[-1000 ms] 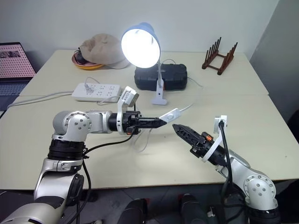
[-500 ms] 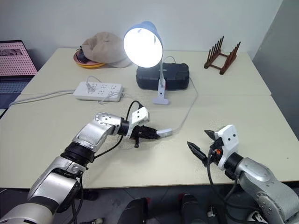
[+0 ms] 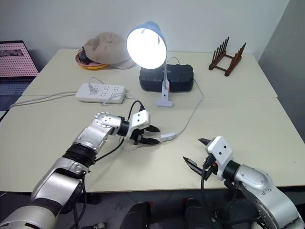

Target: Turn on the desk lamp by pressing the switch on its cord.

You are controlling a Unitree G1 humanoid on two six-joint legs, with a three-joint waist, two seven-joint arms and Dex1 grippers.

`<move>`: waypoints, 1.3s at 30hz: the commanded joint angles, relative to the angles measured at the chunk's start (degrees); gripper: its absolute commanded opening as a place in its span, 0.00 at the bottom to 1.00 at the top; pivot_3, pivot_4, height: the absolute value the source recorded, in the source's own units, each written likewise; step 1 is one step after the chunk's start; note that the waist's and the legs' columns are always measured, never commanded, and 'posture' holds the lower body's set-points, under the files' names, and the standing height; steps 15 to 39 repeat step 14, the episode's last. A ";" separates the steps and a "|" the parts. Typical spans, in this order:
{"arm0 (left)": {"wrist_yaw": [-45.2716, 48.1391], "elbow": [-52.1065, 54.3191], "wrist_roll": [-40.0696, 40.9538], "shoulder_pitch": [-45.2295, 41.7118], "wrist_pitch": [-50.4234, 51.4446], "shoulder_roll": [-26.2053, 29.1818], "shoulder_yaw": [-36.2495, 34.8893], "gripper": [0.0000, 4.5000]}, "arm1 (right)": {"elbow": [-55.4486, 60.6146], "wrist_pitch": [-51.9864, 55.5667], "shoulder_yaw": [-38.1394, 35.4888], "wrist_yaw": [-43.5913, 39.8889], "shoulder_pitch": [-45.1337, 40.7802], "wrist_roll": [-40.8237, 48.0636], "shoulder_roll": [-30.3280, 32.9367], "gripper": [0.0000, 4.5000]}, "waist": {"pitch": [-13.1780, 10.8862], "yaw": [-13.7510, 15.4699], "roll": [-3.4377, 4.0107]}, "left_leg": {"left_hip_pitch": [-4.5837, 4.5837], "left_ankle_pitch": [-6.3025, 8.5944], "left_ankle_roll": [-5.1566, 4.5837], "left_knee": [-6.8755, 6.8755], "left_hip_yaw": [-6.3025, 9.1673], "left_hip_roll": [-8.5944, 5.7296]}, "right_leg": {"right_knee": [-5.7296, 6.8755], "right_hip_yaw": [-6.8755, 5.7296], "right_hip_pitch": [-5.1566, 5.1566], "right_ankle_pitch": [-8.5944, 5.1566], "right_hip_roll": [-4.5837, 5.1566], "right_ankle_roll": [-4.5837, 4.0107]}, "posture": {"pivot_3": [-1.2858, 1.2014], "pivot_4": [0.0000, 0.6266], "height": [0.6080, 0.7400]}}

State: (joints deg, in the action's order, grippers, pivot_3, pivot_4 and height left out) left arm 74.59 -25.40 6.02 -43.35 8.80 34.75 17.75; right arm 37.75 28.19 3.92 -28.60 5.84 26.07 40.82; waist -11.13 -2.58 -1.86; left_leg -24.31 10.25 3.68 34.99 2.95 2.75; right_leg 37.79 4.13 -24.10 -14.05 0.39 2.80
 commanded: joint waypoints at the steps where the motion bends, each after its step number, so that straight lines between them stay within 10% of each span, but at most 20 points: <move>1: 0.64 10.16 3.97 4.03 6.21 6.65 -6.92 0.82 | -1.36 -1.85 -2.55 -4.02 -1.36 0.21 0.93 1.00 | 0.00 -0.48 0.00 | 0.03 0.00 0.00 -0.01 0.00 0.01 | 0.05 0.00 0.00 0.00 0.00 0.00 | 0.52 0.24 1.00; 4: 0.64 18.64 8.46 9.59 14.21 11.92 -12.50 0.98 | -3.62 -0.96 -4.78 -7.14 -3.11 2.34 1.45 1.00 | 0.00 -0.47 0.00 | 0.09 0.00 0.00 -0.01 0.03 0.02 | 0.14 -0.03 0.01 -0.02 -0.01 -0.02 | 0.52 0.24 1.00; 11: -6.75 29.59 12.37 18.87 24.23 16.69 -22.16 0.98 | -9.48 -0.96 -7.95 -13.14 -6.29 3.49 2.99 1.00 | -0.01 0.06 -0.04 | 0.12 0.00 0.00 0.09 0.03 0.00 | 0.14 -0.04 0.07 -0.02 0.03 -0.03 | 0.52 0.24 1.00; 39: -8.93 31.98 12.03 20.85 24.43 16.81 -22.65 0.98 | -12.12 -1.74 -7.37 -14.76 -7.97 2.68 2.44 1.00 | -0.01 0.09 -0.04 | 0.14 0.00 0.00 0.09 0.00 0.00 | 0.14 -0.02 0.07 -0.02 0.03 -0.03 | 0.52 0.24 1.00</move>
